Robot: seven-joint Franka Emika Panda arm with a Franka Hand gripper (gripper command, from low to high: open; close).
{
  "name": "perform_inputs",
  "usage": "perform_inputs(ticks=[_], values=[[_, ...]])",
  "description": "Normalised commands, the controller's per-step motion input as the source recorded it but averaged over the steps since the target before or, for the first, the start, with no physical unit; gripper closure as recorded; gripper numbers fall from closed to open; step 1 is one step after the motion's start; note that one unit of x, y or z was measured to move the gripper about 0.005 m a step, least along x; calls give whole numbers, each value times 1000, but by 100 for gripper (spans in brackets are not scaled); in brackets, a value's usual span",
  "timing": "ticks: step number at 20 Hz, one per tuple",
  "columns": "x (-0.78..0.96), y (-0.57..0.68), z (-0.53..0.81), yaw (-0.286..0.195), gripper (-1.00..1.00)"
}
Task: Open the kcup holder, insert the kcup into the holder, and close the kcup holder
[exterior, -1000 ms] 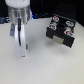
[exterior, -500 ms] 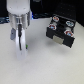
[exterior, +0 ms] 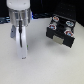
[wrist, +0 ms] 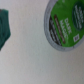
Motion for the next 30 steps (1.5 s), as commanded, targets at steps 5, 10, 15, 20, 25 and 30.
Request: perform_inputs(ticks=[5, 10, 15, 20, 25, 30], values=[[-386, 159, -45, 0, -100], [-320, 4, -76, -33, -100], [-72, -94, -260, -167, -100], [-36, -130, -300, -186, -100], [-9, -59, -134, -186, 100], [-19, 9, 7, -65, 100]])
